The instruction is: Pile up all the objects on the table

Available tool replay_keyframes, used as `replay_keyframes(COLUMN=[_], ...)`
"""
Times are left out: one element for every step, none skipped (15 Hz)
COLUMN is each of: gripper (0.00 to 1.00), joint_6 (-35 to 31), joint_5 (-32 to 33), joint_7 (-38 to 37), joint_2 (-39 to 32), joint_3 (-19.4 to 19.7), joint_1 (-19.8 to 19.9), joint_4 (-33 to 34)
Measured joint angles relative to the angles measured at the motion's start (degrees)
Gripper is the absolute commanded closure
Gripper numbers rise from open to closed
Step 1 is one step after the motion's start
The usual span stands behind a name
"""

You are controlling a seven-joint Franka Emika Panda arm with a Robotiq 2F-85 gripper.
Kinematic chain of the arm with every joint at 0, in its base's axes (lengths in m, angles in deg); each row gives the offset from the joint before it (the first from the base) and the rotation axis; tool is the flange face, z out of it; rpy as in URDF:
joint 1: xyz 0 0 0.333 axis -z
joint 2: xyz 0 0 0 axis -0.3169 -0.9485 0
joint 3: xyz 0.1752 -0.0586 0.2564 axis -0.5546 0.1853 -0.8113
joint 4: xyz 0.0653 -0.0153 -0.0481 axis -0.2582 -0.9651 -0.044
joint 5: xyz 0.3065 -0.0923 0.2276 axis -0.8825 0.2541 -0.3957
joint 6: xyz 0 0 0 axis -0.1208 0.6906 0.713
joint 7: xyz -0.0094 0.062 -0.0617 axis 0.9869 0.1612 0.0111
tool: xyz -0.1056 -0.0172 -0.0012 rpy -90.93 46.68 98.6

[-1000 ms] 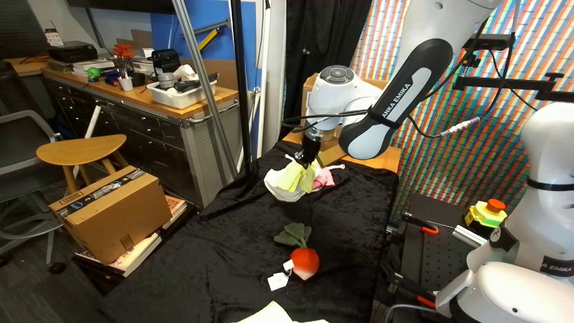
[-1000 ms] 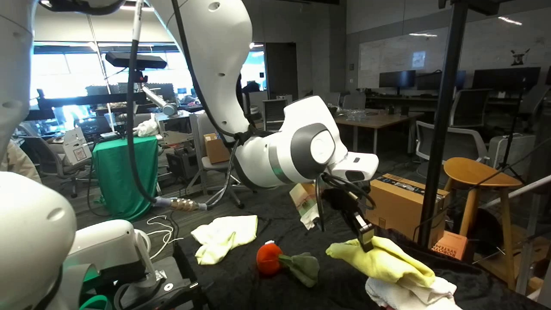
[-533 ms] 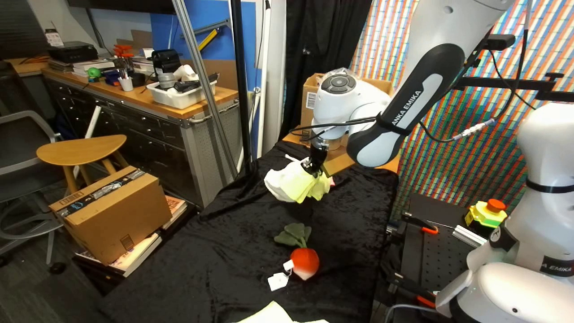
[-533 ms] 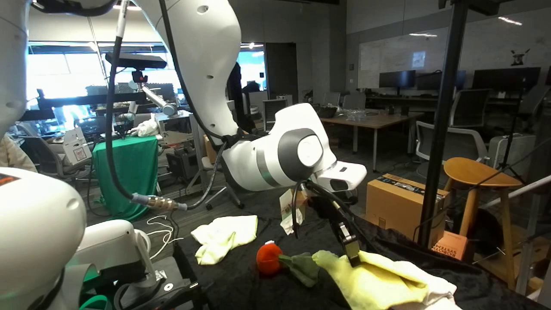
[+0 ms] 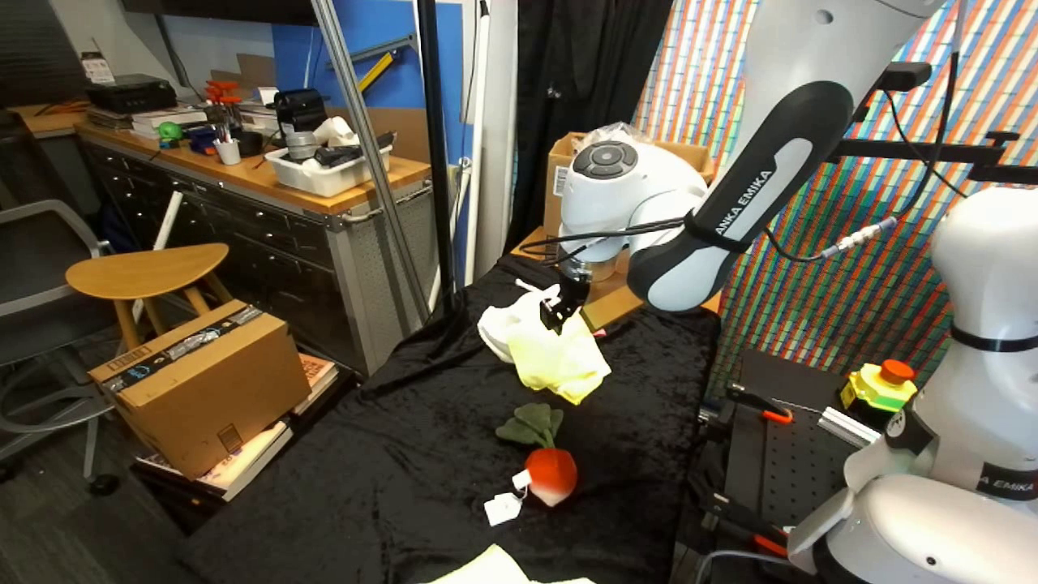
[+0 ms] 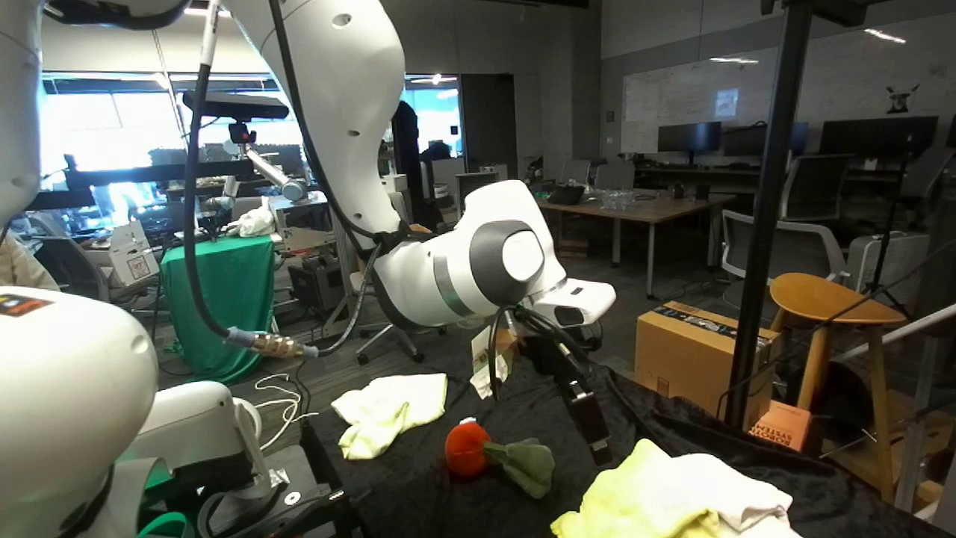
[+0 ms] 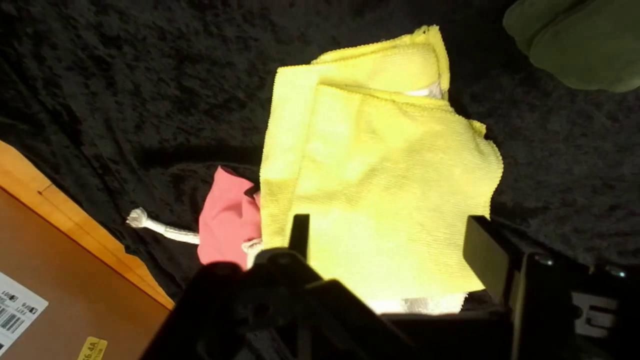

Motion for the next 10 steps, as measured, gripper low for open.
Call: replay_keyframes(gripper=[0.0,0.0,0.0,0.0,0.0,0.0,0.0,0.0,0.0,0.0], joint_6=[0.1,0.1,0.1,0.1,0.2,0.5,0.7,0.9,1.2,1.5], joint_5=[0.0,0.0,0.0,0.0,0.0,0.0,-0.3,-0.7,-1.6,-2.9], joint_7=[0.0,0.3,1.0,2.5,4.2,6.0,8.0,10.3,13.0,16.1], joint_2=[0.1,0.2,0.6,1.0,1.4,1.9,2.4,2.8,3.3,3.6], joint_3=[0.0,-0.2,-0.8,-2.0,-3.4,-5.1,-6.8,-8.6,-10.5,-12.6], joint_1=[-0.6,-1.1,-1.5,-1.7,-1.8,-1.8,-1.7,-1.4,-0.9,-0.1], joint_4=[0.0,0.0,0.0,0.0,0.0,0.0,0.0,0.0,0.0,0.0])
